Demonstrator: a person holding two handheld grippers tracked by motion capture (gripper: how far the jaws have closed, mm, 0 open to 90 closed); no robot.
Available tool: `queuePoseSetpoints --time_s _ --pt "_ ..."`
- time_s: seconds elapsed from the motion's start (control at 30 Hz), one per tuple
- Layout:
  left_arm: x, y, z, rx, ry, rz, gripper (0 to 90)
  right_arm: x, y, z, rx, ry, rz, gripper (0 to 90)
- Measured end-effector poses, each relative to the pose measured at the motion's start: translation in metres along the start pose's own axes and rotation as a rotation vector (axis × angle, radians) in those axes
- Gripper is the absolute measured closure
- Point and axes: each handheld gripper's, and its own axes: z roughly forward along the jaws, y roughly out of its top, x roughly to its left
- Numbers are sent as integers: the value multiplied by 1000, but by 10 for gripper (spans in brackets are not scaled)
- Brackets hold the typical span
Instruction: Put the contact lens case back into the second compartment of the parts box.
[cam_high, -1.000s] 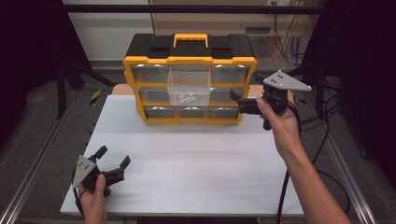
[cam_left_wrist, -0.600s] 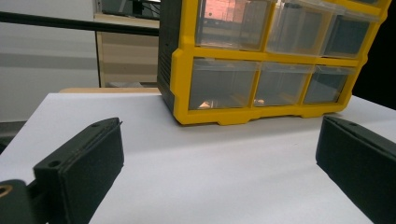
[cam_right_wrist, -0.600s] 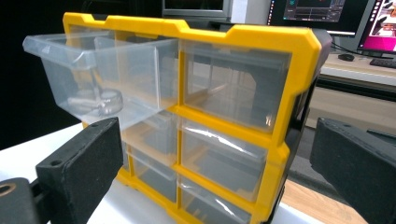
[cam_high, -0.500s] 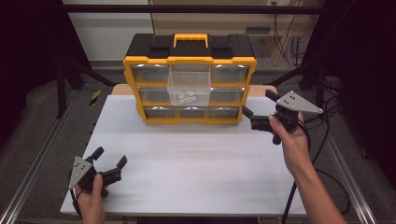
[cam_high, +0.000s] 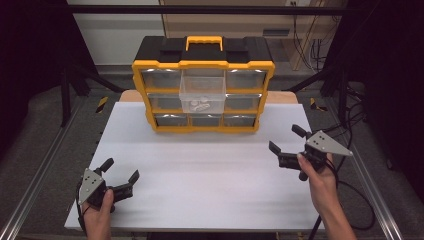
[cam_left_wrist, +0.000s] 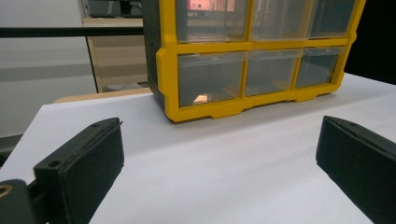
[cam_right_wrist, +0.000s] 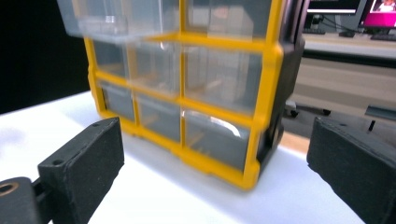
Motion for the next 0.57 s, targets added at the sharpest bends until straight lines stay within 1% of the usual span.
queuePoseSetpoints --time_s 0.03,0.13,0.23,0.3,0.37,0.43,0.5,0.57 --pt "-1 0 -1 -1 -2 3 7 0 -7 -3 1 1 2 47" --pt "-2 1 -4 -4 -16 -2 7 0 -31 -10 1 11 34 51" --pt "-5 1 -7 0 -36 13 7 0 -53 -16 4 32 75 62" --pt "-8 0 -11 10 -47 25 6 -1 -63 -19 7 51 94 62" --pt "-11 -1 -14 12 -52 17 6 0 -72 -21 5 53 96 68" --pt "-13 -1 -15 -1 -59 -4 6 2 -79 -21 10 48 83 68" --pt "-14 -1 -13 -3 -57 -11 6 6 -81 -18 22 58 56 68" --pt "-15 -2 -11 5 -57 -4 7 11 -80 -17 20 70 49 68"
